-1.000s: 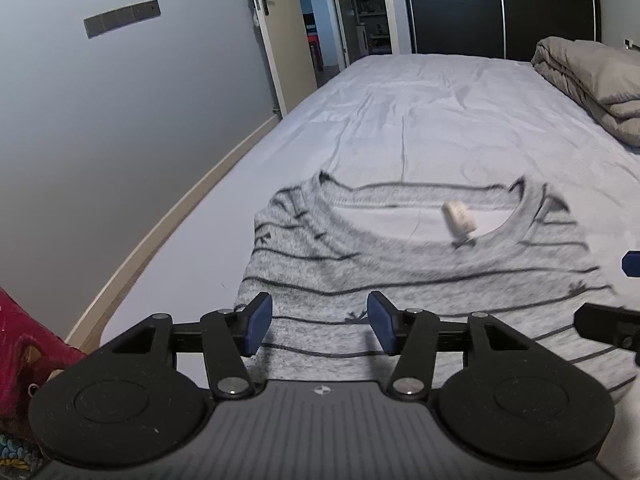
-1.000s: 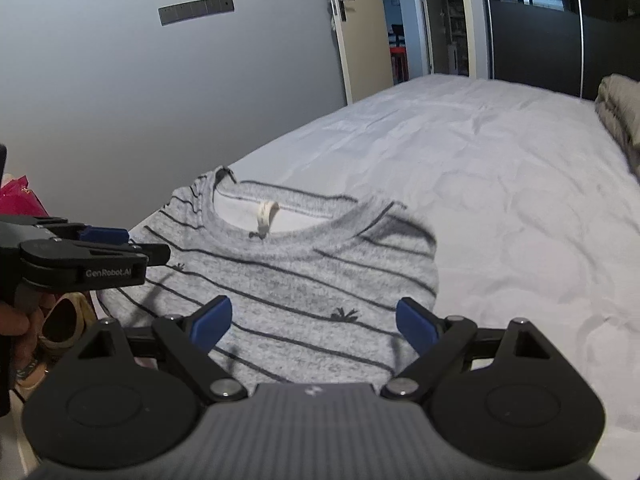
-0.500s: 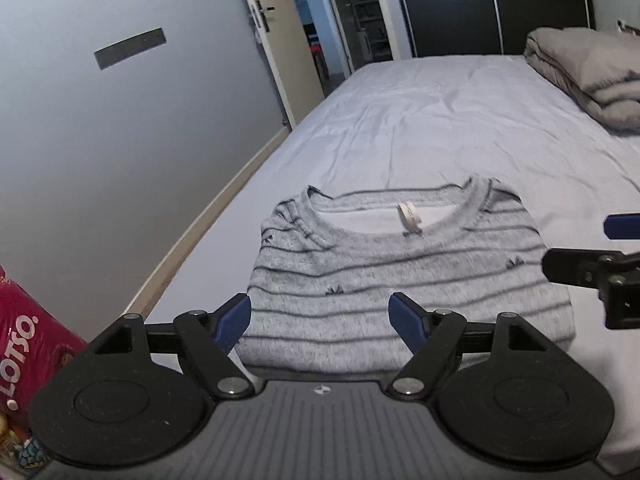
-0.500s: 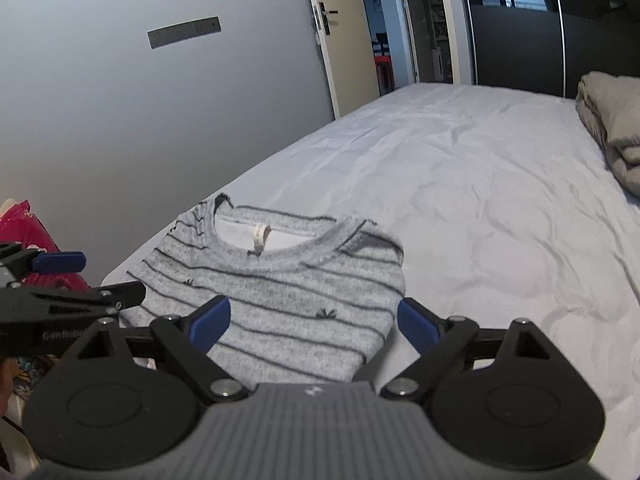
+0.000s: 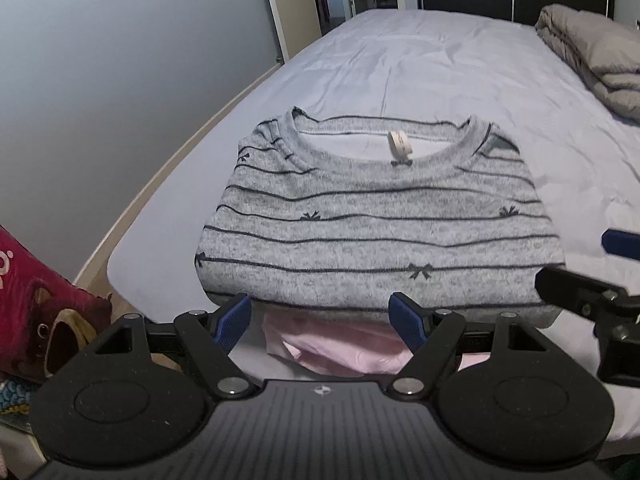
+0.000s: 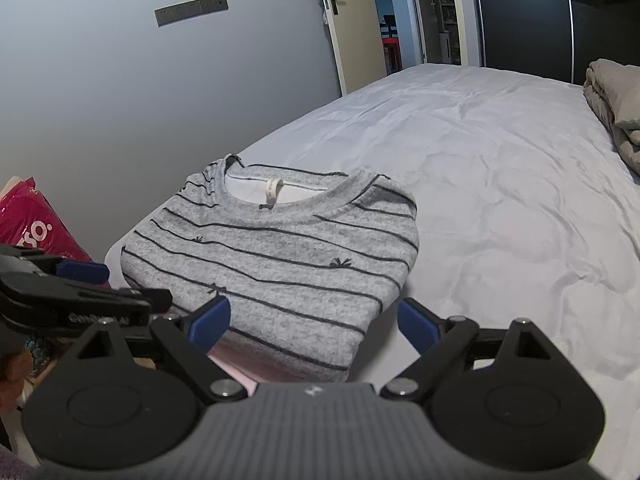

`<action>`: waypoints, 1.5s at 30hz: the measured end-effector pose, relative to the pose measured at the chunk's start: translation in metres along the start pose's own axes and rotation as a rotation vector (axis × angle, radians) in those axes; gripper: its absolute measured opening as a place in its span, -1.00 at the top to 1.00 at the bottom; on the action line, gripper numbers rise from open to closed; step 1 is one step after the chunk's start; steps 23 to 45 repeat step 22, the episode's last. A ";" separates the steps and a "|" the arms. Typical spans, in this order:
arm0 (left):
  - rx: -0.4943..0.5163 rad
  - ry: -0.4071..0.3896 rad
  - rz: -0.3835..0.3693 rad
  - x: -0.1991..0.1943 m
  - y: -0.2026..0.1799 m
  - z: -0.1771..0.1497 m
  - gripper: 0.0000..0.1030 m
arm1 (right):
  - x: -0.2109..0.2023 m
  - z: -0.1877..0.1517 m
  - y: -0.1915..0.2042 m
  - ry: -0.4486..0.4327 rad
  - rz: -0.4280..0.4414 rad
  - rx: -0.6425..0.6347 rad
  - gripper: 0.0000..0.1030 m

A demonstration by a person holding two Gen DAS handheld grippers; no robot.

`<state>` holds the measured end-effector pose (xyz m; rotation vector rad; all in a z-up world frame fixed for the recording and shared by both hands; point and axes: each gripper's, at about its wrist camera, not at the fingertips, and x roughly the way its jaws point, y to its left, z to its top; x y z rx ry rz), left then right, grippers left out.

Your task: Fold clothes

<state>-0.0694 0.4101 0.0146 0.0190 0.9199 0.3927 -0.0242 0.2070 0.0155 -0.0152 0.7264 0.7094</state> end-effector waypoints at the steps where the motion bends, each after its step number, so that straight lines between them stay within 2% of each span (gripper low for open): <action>1: 0.004 0.003 0.004 0.001 -0.001 0.000 -0.46 | 0.000 0.000 0.000 -0.001 0.000 0.001 -0.79; 45: -0.015 -0.007 0.028 -0.002 0.003 0.003 -0.46 | 0.002 0.003 -0.002 0.003 0.004 0.017 -0.79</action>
